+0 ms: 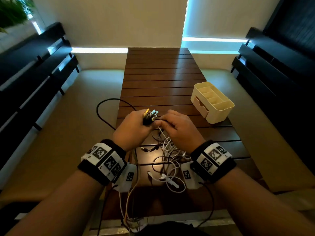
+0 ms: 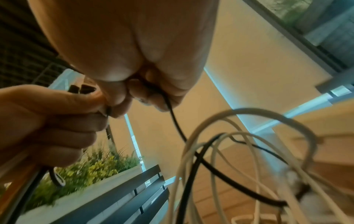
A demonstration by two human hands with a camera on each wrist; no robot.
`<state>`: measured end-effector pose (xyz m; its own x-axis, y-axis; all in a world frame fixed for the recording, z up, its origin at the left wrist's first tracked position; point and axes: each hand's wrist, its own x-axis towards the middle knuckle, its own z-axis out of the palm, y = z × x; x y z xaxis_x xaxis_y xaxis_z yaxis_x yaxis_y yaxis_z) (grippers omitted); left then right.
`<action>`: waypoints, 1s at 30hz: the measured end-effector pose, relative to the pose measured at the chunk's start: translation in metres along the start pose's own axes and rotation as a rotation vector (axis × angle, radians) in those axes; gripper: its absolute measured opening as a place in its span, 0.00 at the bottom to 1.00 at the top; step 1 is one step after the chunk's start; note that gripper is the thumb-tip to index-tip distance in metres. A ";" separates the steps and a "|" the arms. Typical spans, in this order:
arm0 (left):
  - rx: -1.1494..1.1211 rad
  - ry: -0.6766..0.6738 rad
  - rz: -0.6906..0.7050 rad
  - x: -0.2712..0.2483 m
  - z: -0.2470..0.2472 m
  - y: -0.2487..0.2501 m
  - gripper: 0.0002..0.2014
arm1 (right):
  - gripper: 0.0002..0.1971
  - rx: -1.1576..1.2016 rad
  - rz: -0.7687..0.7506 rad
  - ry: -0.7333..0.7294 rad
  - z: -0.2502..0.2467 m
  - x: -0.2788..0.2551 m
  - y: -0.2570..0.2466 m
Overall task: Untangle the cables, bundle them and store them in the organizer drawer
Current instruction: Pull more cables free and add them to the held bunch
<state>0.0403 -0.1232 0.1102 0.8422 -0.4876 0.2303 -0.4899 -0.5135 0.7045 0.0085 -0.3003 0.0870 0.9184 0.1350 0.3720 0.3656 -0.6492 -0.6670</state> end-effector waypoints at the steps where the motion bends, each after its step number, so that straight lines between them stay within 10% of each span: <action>1: 0.024 0.013 0.015 0.000 -0.002 0.003 0.13 | 0.06 0.053 0.049 0.015 0.002 -0.002 0.001; 8: -0.129 0.214 -0.083 -0.004 -0.016 0.008 0.12 | 0.22 0.105 0.427 -0.406 0.021 -0.033 0.020; 14: 0.128 0.015 -0.314 -0.010 -0.015 -0.014 0.03 | 0.17 0.038 0.340 -0.124 0.012 -0.019 0.024; 22: 0.121 -0.052 -0.114 -0.014 0.003 0.011 0.12 | 0.13 -0.114 0.159 -0.183 0.015 -0.006 0.010; 30: -0.044 0.140 -0.150 -0.019 0.001 0.014 0.15 | 0.18 -0.022 0.103 -0.165 0.023 -0.021 0.016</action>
<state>0.0176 -0.1218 0.1151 0.9294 -0.3035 0.2099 -0.3493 -0.5400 0.7657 -0.0021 -0.2959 0.0537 0.9639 0.1861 0.1904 0.2662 -0.6820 -0.6811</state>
